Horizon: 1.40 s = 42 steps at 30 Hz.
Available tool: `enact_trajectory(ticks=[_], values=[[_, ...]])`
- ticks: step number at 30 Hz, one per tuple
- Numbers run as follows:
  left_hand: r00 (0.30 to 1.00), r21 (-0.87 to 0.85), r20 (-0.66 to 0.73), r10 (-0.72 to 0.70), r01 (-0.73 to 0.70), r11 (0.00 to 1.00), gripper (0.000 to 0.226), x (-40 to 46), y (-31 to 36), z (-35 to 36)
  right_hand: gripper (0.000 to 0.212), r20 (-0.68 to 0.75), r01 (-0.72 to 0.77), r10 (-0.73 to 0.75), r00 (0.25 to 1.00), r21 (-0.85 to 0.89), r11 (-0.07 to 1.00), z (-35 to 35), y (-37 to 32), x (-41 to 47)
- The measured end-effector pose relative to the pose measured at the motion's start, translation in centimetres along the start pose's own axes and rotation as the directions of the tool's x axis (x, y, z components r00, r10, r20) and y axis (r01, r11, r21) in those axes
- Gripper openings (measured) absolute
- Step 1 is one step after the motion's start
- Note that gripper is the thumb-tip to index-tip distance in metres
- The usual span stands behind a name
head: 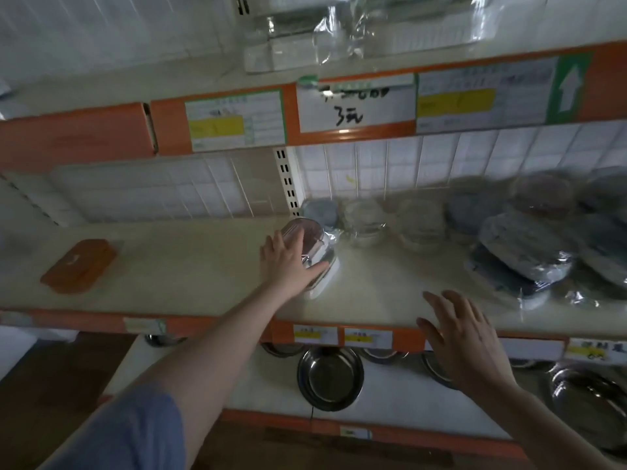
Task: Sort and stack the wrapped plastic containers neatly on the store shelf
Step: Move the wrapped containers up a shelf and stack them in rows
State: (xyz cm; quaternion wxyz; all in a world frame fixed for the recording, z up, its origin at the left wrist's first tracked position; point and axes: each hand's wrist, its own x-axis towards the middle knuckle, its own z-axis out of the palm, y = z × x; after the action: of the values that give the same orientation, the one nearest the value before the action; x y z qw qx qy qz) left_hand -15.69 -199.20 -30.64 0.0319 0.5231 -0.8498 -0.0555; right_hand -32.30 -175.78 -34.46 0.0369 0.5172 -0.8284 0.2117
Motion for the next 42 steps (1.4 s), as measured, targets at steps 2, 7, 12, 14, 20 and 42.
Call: enact_trajectory(ticks=[2,7,12,14,20,42], values=[[0.999,0.036,-0.041,0.007,-0.005,0.999,0.092,0.6,-0.1,0.6,0.051,0.001,0.006,-0.006,1.0,-0.002,1.0,0.7,-0.3,0.2],[0.997,0.049,-0.062,-0.034,0.038,0.998,0.087,2.1,-0.7,1.0,0.04,0.004,-0.035,0.035,0.999,0.015,0.999,1.9,-0.9,1.0],[0.993,-0.087,-0.032,-0.11,0.107,0.99,0.077,1.8,-1.0,0.1,0.045,0.102,-0.083,0.079,0.992,0.039,0.996,1.7,-1.9,1.7],[0.985,-0.172,-0.018,-0.172,0.167,0.971,0.082,1.3,-1.5,-0.5,0.048,0.15,-0.102,0.094,0.984,0.045,0.994,1.3,-2.6,1.8],[0.97,-0.249,-0.072,-0.234,0.21,0.946,0.089,-0.9,-4.8,-1.5,0.05,0.235,-0.112,0.098,0.967,0.047,0.993,0.8,-5.1,2.7],[0.931,-0.321,-0.062,-0.36,0.323,0.89,0.093,-2.5,-15.3,-0.8,0.082,0.347,-0.445,0.411,0.843,0.022,0.895,9.8,-18.6,15.0]])
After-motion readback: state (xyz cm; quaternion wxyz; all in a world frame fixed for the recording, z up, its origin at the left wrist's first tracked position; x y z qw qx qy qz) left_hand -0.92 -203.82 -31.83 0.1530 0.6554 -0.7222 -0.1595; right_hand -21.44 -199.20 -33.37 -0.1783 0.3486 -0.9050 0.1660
